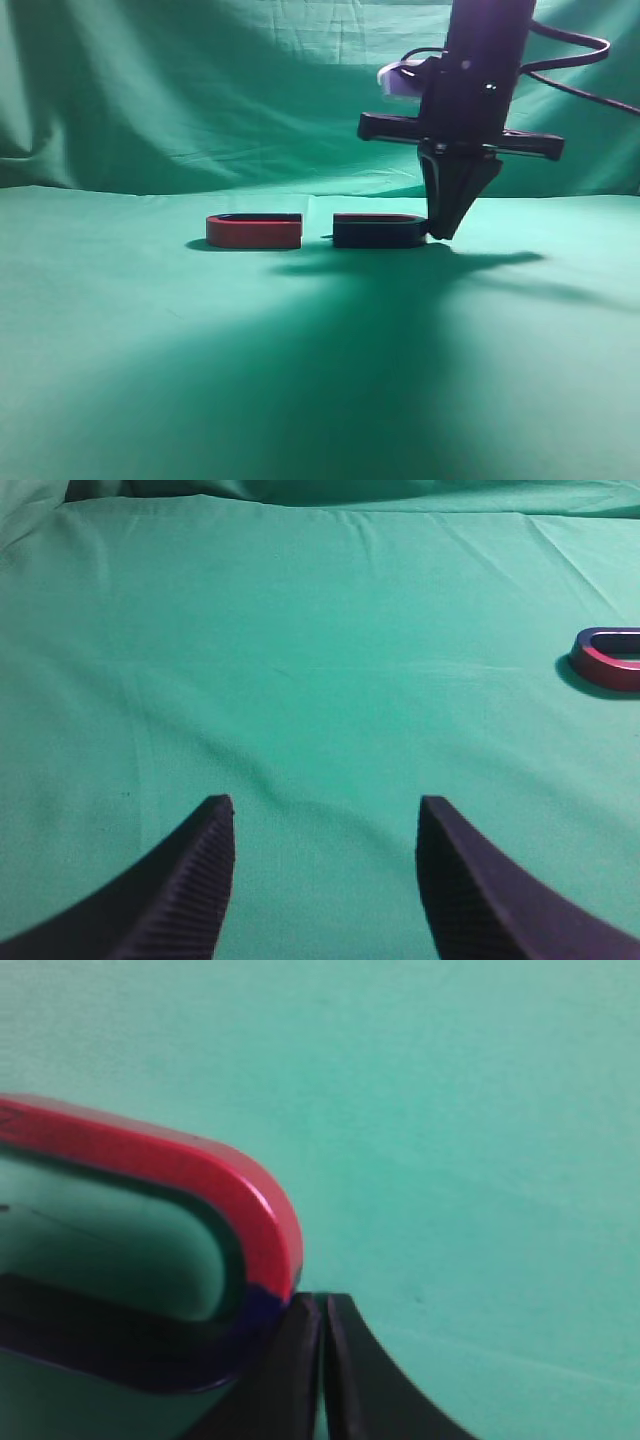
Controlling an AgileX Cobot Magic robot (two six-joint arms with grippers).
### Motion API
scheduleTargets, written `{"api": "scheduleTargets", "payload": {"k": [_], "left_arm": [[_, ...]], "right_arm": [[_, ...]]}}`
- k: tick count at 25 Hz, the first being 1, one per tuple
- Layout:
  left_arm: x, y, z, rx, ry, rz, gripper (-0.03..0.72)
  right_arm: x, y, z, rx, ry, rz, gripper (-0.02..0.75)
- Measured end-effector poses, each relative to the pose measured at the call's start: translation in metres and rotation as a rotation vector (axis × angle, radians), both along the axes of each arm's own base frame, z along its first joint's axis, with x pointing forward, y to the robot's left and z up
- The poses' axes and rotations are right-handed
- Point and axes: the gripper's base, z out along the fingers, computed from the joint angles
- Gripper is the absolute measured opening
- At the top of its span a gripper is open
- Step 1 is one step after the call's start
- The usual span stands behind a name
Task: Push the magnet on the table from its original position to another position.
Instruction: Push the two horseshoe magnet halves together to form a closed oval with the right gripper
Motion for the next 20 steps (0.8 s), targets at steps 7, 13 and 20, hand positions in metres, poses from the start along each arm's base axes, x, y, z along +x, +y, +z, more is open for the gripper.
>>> {"api": "scheduleTargets", "payload": {"k": [7, 13, 20], "left_arm": [[0.000, 0.000, 0.000, 0.000, 0.000, 0.000, 0.372], [0.000, 0.000, 0.000, 0.000, 0.000, 0.000, 0.372], [0.000, 0.000, 0.000, 0.000, 0.000, 0.000, 0.372]], "right_arm": [[-0.001, 0.012, -0.002, 0.010, -0.029, 0.024, 0.000], [-0.002, 0.021, -0.001, 0.027, -0.066, 0.038, 0.000], [-0.001, 0.024, 0.019, 0.002, -0.011, 0.061, 0.000]]}}
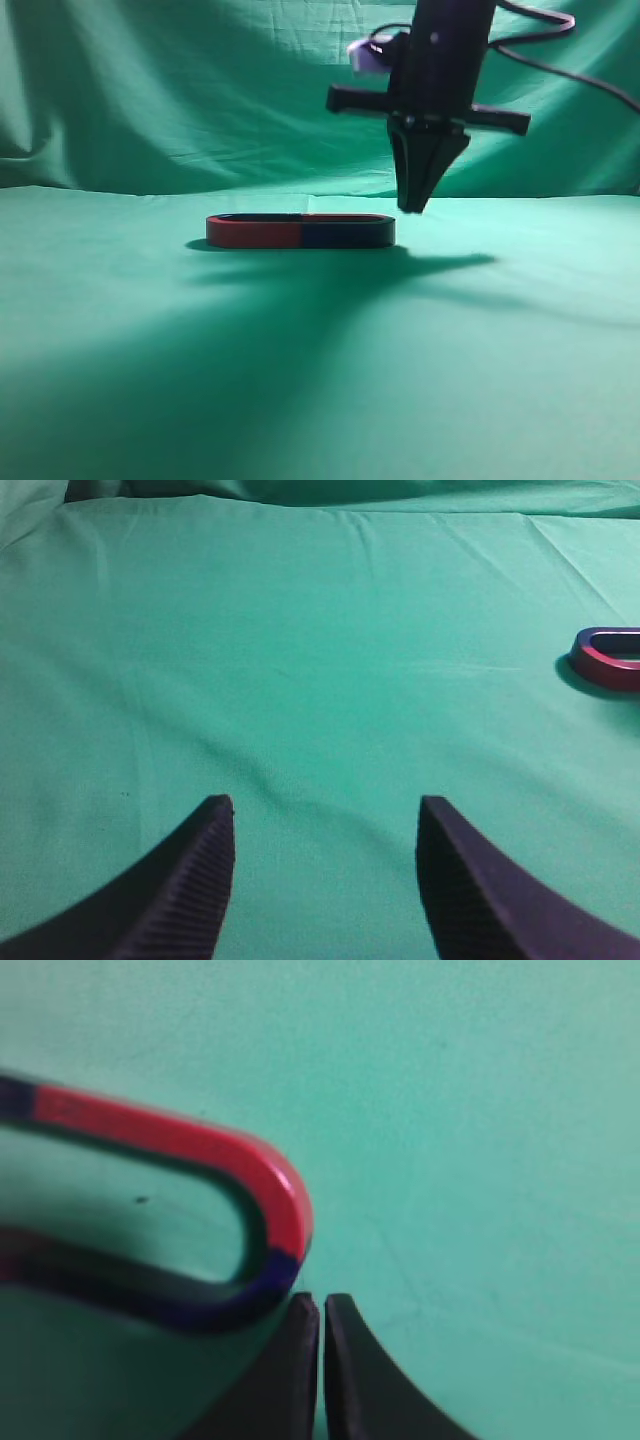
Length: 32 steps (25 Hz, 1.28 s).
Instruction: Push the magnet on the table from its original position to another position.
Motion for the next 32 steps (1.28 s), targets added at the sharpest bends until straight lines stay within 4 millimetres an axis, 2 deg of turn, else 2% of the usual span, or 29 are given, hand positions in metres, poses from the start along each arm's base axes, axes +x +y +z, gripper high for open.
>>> {"api": "scheduleTargets", "payload": {"k": [5, 8, 13, 17, 20, 23, 28, 32], "left_arm": [[0.000, 0.000, 0.000, 0.000, 0.000, 0.000, 0.372], [0.000, 0.000, 0.000, 0.000, 0.000, 0.000, 0.372], [0.000, 0.000, 0.000, 0.000, 0.000, 0.000, 0.372], [0.000, 0.000, 0.000, 0.000, 0.000, 0.000, 0.372], [0.000, 0.000, 0.000, 0.000, 0.000, 0.000, 0.372], [0.000, 0.000, 0.000, 0.000, 0.000, 0.000, 0.372], [0.000, 0.000, 0.000, 0.000, 0.000, 0.000, 0.372], [0.000, 0.000, 0.000, 0.000, 0.000, 0.000, 0.372]], "right_arm": [[0.000, 0.001, 0.051, -0.013, 0.021, 0.007, 0.000], [-0.011, -0.004, 0.090, 0.004, -0.046, -0.002, 0.000], [-0.045, -0.014, 0.160, 0.034, -0.199, 0.000, 0.000], [-0.086, -0.023, 0.199, 0.045, -0.290, 0.005, 0.000], [-0.122, -0.029, 0.215, 0.038, -0.333, 0.023, 0.000], [-0.157, -0.039, 0.222, 0.042, -0.352, 0.031, 0.000], [-0.208, -0.068, 0.224, 0.077, -0.406, 0.051, 0.000], [-0.240, -0.091, 0.216, 0.114, -0.487, 0.084, 0.000]]}}
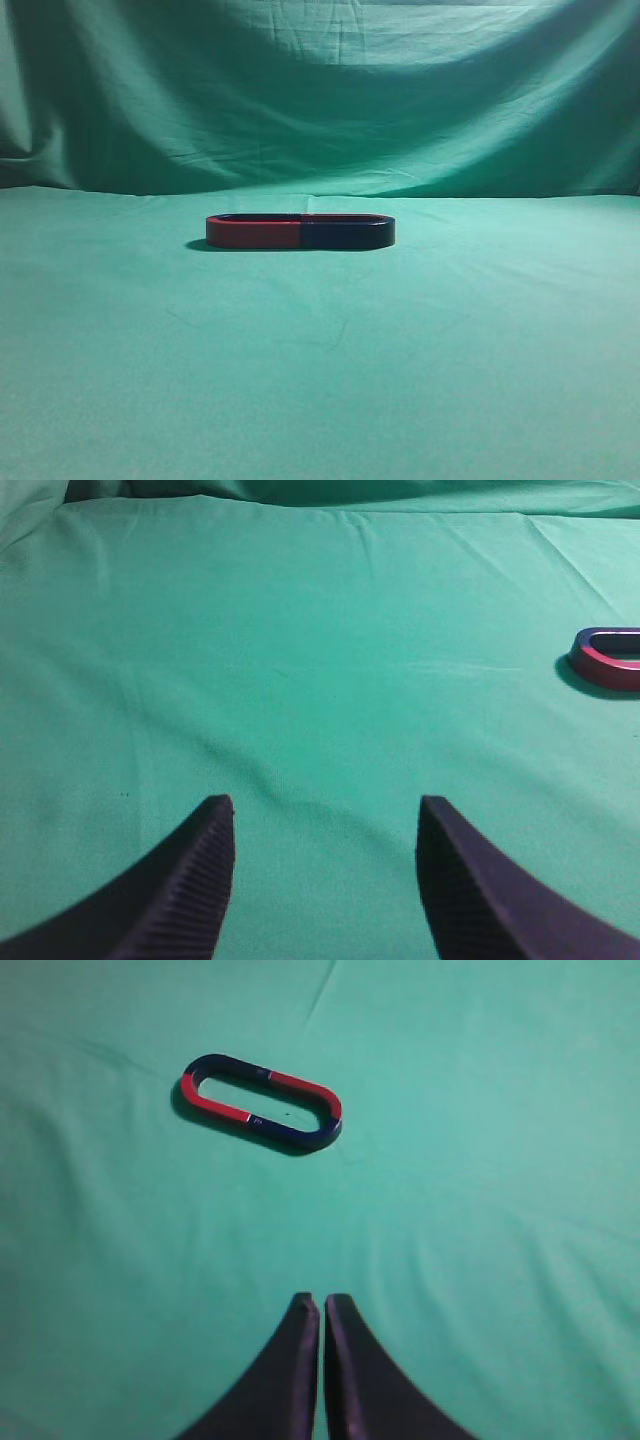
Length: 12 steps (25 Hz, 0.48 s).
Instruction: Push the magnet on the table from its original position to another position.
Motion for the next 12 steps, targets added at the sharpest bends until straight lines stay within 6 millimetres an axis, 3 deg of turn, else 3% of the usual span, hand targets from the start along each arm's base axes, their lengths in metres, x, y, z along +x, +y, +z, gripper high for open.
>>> {"api": "scheduleTargets", "payload": {"k": [12], "left_arm": [[0.000, 0.000, 0.000, 0.000, 0.000, 0.000, 0.372]], "right_arm": [[-0.099, -0.067, -0.024, 0.096, -0.128, 0.081, 0.000]]}}
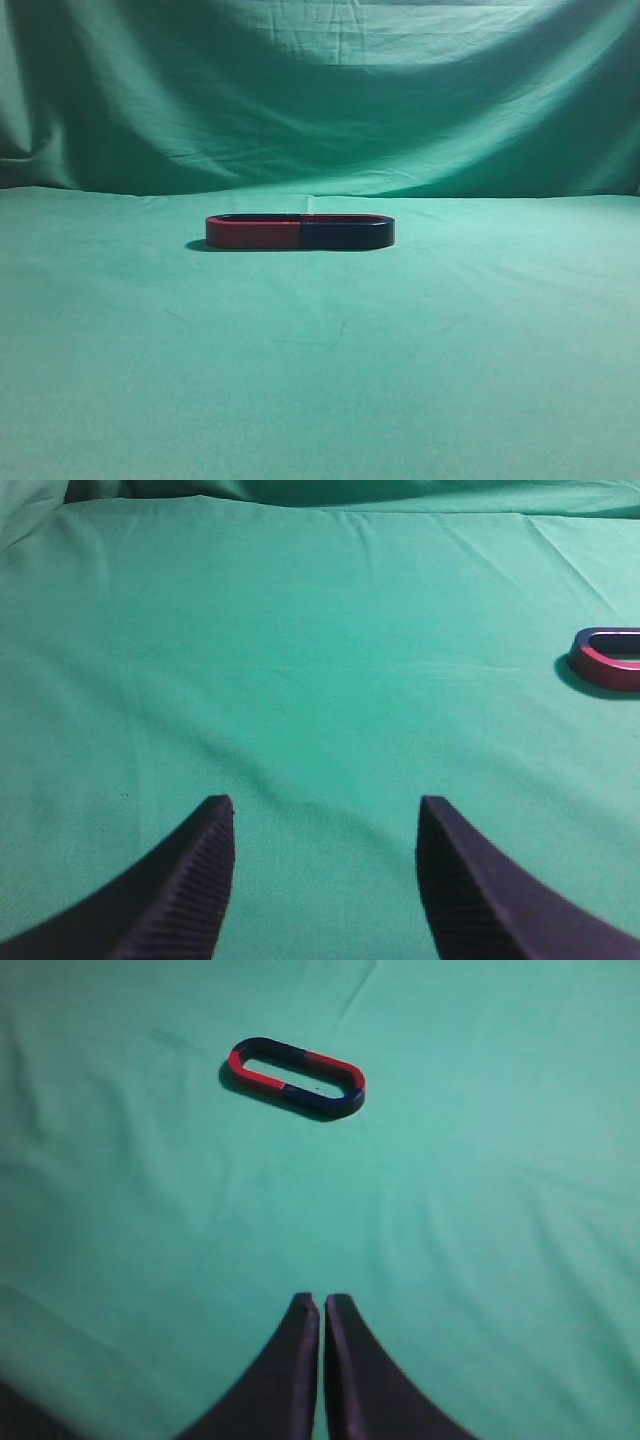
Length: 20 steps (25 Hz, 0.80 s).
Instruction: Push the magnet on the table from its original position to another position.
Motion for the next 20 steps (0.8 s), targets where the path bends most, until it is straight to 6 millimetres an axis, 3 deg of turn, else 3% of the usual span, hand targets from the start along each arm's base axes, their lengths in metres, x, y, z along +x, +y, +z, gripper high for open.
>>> {"api": "scheduleTargets", "payload": {"k": [6, 10, 17, 20], "left_arm": [[0.000, 0.000, 0.000, 0.000, 0.000, 0.000, 0.372], [0.000, 0.000, 0.000, 0.000, 0.000, 0.000, 0.372], [0.000, 0.000, 0.000, 0.000, 0.000, 0.000, 0.372], [0.000, 0.000, 0.000, 0.000, 0.000, 0.000, 0.372]], "right_arm": [[-0.028, -0.018, -0.007, 0.042, -0.135, 0.068, 0.000], [-0.035, -0.023, -0.026, 0.116, -0.264, 0.064, 0.000], [-0.021, -0.024, -0.081, 0.197, -0.510, -0.192, 0.000], [-0.014, -0.027, -0.111, 0.177, -0.536, -0.324, 0.000]]}}
